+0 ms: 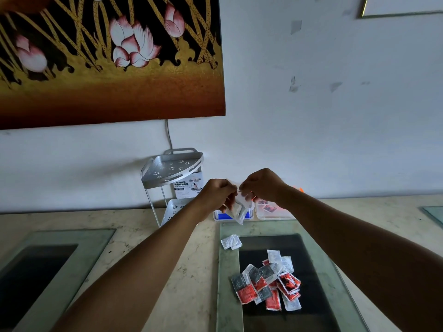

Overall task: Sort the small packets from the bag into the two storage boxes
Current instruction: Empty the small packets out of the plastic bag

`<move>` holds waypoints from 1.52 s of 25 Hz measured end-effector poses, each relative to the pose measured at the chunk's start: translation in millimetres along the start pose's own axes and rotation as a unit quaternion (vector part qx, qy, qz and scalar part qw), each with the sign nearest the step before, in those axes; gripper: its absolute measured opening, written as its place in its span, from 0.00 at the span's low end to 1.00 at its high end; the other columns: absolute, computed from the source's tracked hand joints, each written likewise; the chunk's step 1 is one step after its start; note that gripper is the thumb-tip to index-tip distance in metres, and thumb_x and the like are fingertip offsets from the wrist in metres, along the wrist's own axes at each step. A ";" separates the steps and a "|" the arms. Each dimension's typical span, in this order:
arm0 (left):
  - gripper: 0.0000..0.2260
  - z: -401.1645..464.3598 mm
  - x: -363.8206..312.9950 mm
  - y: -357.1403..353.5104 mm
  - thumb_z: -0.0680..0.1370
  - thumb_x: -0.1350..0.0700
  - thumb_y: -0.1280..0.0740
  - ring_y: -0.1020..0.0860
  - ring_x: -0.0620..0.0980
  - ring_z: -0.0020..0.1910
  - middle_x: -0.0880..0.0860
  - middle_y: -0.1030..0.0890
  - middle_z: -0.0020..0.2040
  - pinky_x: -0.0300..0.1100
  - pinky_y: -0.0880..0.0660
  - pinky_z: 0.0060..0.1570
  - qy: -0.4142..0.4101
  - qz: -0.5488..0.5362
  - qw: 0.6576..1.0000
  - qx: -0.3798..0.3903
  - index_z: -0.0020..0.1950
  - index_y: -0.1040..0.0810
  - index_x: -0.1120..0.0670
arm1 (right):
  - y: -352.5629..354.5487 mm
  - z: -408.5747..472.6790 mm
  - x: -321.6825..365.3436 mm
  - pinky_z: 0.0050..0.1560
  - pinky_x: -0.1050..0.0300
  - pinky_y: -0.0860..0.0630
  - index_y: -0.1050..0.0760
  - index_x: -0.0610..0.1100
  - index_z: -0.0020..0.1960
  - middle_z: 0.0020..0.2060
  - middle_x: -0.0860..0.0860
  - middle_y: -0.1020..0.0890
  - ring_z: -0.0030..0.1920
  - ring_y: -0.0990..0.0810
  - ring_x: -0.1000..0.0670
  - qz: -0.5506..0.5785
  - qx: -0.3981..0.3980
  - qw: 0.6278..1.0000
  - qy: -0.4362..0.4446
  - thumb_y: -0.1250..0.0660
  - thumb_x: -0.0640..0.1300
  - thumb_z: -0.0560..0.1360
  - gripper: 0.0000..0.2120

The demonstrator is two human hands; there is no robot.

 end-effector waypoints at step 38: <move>0.15 103.1 140.5 -21.8 0.63 0.44 0.24 0.18 0.50 0.42 0.48 0.17 0.42 0.49 0.19 0.46 0.025 0.077 0.995 -0.060 0.46 0.19 0.47 | -53.2 127.4 -91.1 0.33 0.54 0.20 0.18 0.35 0.41 0.35 0.39 0.16 0.27 0.18 0.48 0.153 -0.033 0.983 -0.092 0.34 0.39 0.75 0.09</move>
Point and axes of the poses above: each hand's wrist, its own z-axis towards the middle knuckle, its own y-axis out of the back of the hand, x = y × z, the point moved 4 cm from there along z, towards the middle knuckle
